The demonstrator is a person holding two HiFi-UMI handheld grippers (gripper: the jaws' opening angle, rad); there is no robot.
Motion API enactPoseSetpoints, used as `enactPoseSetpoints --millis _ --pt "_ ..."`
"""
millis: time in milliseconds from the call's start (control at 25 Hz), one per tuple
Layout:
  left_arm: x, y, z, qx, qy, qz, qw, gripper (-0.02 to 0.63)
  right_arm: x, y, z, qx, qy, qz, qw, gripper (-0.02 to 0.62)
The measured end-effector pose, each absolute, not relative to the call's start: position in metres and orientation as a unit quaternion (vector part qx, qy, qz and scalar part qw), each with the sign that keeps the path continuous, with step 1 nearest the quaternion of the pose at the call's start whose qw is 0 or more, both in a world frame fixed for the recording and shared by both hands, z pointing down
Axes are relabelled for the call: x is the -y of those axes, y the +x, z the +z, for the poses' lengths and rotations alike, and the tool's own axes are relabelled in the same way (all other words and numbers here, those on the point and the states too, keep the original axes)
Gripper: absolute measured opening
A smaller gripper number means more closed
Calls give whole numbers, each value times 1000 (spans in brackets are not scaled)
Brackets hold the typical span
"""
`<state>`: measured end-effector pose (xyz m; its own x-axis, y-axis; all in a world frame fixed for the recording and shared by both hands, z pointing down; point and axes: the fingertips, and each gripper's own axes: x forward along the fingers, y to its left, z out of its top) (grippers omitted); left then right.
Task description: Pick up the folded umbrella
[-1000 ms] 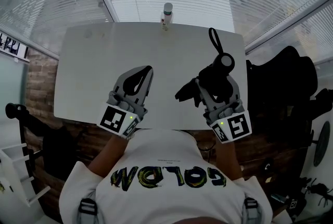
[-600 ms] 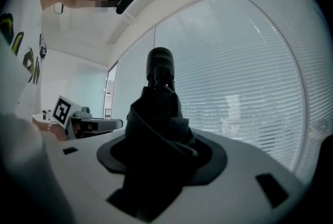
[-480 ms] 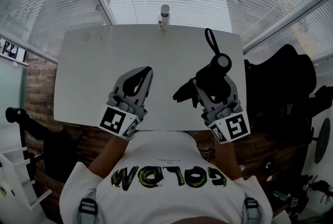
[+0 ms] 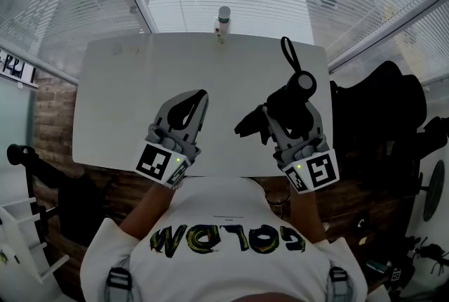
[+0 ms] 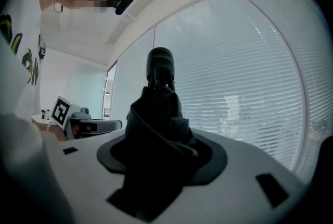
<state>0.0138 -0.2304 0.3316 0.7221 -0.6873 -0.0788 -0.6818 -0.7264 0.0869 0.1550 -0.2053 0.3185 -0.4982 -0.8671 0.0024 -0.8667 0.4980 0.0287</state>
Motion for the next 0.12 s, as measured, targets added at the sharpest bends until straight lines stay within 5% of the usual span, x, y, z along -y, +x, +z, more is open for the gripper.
enactPoseSetpoints --millis 120 --pt "230 14 331 368 928 -55 25 11 205 155 320 865 501 -12 8 236"
